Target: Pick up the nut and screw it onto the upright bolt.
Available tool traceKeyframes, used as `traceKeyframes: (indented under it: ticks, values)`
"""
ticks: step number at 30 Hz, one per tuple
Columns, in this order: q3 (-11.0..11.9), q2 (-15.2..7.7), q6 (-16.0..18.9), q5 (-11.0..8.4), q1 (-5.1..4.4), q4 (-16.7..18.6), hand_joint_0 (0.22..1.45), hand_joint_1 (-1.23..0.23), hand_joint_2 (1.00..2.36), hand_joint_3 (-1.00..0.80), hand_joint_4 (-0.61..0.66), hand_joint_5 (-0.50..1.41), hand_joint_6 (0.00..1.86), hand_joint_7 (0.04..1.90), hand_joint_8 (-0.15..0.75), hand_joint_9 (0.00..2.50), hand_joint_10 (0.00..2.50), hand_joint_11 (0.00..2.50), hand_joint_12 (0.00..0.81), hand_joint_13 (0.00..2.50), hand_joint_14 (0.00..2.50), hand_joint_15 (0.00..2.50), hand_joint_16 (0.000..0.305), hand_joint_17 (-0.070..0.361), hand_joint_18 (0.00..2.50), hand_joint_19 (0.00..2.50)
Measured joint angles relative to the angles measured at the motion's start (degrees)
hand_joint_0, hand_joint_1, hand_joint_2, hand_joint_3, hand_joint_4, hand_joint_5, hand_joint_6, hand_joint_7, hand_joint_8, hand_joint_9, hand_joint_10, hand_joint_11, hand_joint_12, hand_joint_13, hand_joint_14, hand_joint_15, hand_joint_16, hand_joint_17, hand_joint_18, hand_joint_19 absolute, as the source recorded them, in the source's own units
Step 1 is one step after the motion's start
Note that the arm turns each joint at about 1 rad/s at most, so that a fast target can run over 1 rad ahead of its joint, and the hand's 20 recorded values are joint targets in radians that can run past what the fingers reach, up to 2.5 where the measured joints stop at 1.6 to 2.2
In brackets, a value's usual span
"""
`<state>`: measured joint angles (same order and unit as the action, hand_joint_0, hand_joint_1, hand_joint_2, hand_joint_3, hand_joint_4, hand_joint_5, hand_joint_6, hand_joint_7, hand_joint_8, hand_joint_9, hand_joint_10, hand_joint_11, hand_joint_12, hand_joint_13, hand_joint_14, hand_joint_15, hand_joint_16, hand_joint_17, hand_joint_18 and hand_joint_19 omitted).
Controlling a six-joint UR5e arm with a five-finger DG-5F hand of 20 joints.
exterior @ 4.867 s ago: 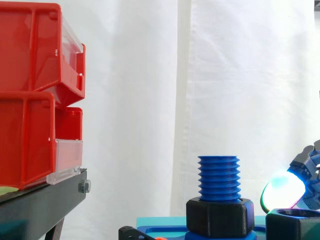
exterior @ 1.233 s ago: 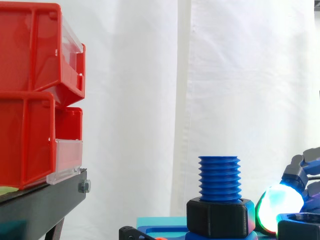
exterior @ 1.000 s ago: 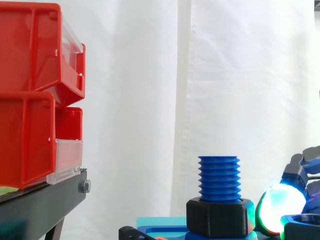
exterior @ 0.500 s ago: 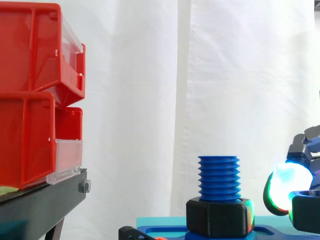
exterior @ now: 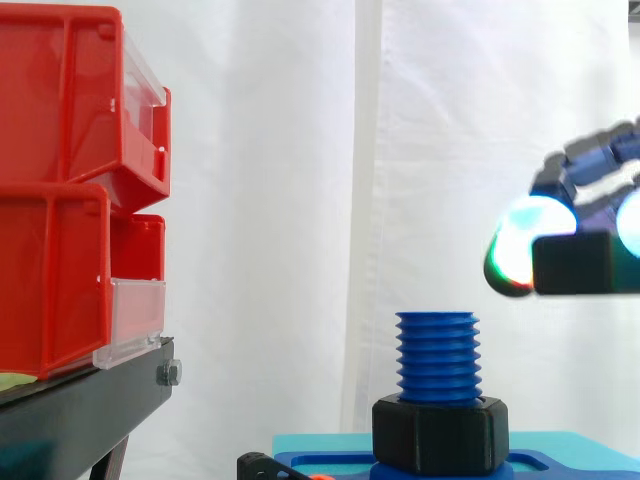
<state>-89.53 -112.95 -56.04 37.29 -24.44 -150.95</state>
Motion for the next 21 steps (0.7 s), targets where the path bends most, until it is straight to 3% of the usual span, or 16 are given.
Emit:
traceKeyframes:
  ticks: [5, 9, 15, 21]
  values:
    - [2.8, 0.1, -0.5, 1.89, 1.20, -3.5, 0.49, -0.80, 1.00, -0.50, 0.32, -0.19, 0.50, 1.20, 0.331, 0.38, 0.00, 0.00, 0.368, 0.24, 0.00, 0.00, 0.045, 0.101, 0.11, 0.00]
    - [3.8, 0.1, -2.3, 3.58, 2.16, -3.0, 0.49, -0.80, 1.00, -0.50, 0.32, -0.19, 0.50, 1.20, 0.332, 0.38, 0.00, 0.00, 0.367, 0.24, 0.00, 0.00, 0.045, 0.100, 0.10, 0.00]
    - [4.1, -0.2, -8.8, 7.30, 2.81, 4.7, 0.49, -0.80, 1.00, -0.50, 0.32, -0.19, 0.50, 1.20, 0.332, 0.38, 0.00, 0.00, 0.367, 0.24, 0.00, 0.00, 0.045, 0.100, 0.10, 0.00]
    - [4.1, -1.5, -14.6, 8.63, 2.84, 11.9, 0.49, -0.80, 1.00, -0.50, 0.32, -0.19, 0.50, 1.20, 0.332, 0.38, 0.00, 0.00, 0.366, 0.24, 0.00, 0.00, 0.044, 0.100, 0.10, 0.00]
